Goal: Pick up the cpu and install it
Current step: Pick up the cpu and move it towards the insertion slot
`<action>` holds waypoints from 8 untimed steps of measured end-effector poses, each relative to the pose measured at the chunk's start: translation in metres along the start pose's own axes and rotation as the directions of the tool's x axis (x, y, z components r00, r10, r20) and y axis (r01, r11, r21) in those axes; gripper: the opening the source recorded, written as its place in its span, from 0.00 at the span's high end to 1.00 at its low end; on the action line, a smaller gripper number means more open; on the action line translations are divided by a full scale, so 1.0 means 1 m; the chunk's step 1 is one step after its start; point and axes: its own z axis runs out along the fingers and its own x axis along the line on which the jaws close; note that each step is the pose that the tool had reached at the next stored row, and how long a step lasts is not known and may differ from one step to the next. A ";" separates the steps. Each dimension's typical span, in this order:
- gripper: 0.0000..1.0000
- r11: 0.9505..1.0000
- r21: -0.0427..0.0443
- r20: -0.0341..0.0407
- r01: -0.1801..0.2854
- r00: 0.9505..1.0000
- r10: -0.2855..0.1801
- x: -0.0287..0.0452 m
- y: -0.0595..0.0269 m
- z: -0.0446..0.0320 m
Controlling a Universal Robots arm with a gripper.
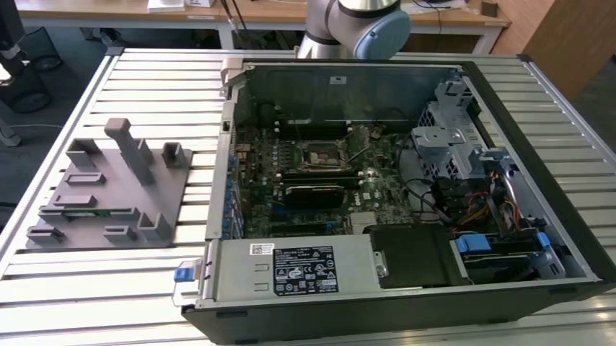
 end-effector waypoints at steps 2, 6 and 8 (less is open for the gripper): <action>0.47 1.000 0.000 0.000 0.000 1.000 0.000 0.0000 0.0004 -0.0049; 0.47 1.000 0.000 0.000 0.000 1.000 0.000 0.0001 0.0012 -0.0140; 0.47 1.000 0.000 0.000 0.000 1.000 0.000 0.0002 0.0013 -0.0168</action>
